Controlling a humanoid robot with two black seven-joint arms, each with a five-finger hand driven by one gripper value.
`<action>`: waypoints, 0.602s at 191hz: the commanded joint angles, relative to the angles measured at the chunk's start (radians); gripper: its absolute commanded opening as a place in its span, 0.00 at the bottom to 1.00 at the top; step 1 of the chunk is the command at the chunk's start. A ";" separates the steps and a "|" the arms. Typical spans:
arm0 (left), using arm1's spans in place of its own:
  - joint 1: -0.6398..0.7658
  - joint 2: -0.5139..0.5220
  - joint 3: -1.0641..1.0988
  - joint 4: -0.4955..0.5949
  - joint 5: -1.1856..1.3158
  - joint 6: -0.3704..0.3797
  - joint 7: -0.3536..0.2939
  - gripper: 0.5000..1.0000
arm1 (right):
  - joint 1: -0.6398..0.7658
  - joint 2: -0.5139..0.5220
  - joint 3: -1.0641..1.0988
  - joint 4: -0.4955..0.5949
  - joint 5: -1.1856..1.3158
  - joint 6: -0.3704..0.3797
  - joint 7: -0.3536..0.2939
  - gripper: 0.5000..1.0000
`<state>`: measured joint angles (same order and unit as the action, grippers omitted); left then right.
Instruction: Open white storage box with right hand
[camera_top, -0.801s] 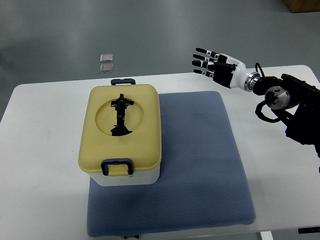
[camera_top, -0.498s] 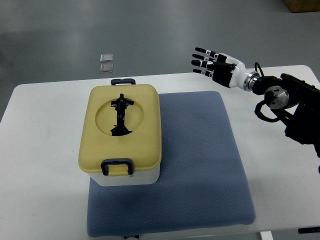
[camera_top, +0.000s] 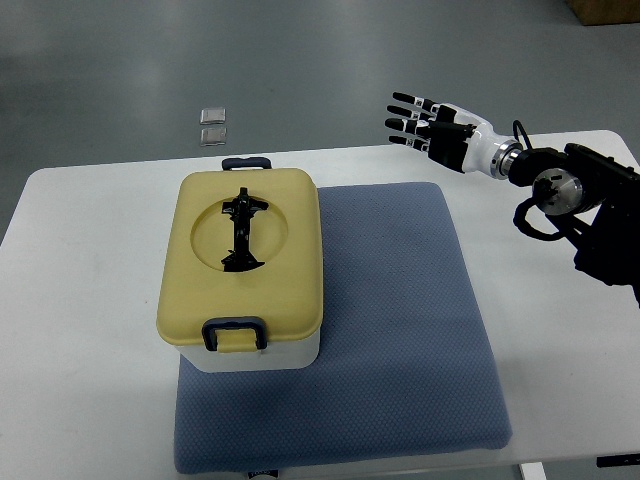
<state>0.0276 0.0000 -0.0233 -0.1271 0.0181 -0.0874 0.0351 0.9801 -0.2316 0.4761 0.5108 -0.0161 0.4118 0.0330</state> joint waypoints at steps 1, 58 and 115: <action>0.000 0.000 0.000 0.000 0.000 0.000 0.000 1.00 | 0.009 -0.005 -0.004 0.000 -0.002 0.001 0.001 0.86; 0.000 0.000 0.000 0.000 0.000 0.000 0.000 1.00 | 0.035 -0.031 -0.011 0.002 -0.002 0.041 0.001 0.86; 0.000 0.000 0.000 0.000 0.000 0.000 0.000 1.00 | 0.063 -0.071 -0.013 0.003 -0.243 0.078 0.087 0.86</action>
<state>0.0277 0.0000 -0.0230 -0.1274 0.0185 -0.0874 0.0351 1.0372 -0.2861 0.4618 0.5133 -0.1554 0.4830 0.0721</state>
